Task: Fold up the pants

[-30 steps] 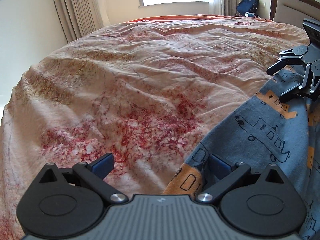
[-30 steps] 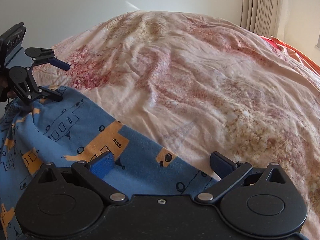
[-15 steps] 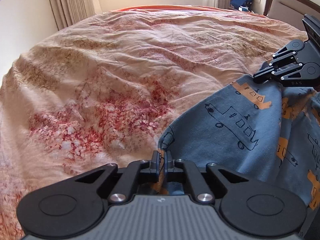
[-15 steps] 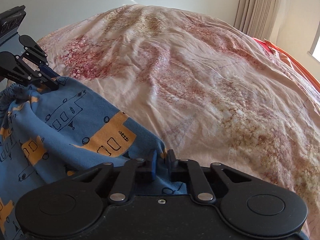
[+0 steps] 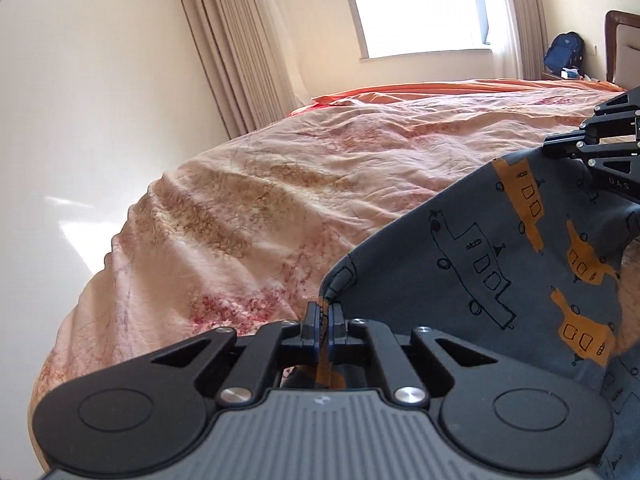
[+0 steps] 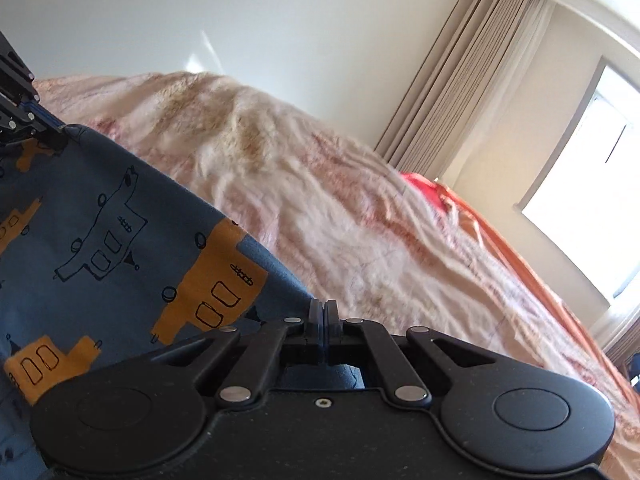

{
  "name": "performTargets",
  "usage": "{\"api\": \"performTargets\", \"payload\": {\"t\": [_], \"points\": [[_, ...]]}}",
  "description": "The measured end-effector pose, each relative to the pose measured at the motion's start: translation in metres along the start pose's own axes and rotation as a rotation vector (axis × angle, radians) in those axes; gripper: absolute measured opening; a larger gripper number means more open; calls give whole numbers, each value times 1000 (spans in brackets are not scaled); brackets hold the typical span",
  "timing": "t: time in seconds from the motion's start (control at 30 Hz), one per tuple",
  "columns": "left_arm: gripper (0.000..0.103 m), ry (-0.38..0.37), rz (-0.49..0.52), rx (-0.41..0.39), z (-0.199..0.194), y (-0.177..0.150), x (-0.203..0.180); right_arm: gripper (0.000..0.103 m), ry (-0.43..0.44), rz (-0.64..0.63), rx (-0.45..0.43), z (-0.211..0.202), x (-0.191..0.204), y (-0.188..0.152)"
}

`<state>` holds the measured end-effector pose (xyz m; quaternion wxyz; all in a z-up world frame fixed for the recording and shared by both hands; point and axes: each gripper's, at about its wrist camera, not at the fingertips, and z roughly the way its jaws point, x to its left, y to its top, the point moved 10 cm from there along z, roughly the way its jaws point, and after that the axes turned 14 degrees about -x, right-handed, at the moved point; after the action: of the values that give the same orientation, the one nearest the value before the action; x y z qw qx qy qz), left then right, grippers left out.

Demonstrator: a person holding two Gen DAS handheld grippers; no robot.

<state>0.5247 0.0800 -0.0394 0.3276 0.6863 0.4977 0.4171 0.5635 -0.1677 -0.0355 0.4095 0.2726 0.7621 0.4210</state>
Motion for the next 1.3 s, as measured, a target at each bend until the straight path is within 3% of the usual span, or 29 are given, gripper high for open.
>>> {"api": "performTargets", "payload": {"t": [0.2, 0.47, 0.67, 0.83, 1.07, 1.3], "points": [[3, -18, -50, 21, 13, -27, 8, 0, -31, 6, -43, 36, 12, 8], [3, -27, -51, -105, -37, 3, 0, 0, -60, 27, -90, 12, 15, 5], [3, -56, -12, -242, -116, 20, -17, 0, -95, 57, -181, -56, 5, 27], [3, -96, 2, -308, -174, 8, -43, 0, -115, 74, -242, -139, 11, 28], [3, -142, 43, -342, -224, -38, -82, 0, -145, 102, -272, -240, 37, 3], [3, -151, 115, -343, -242, -101, -118, 0, -171, 105, -258, -297, 78, -46]]}}
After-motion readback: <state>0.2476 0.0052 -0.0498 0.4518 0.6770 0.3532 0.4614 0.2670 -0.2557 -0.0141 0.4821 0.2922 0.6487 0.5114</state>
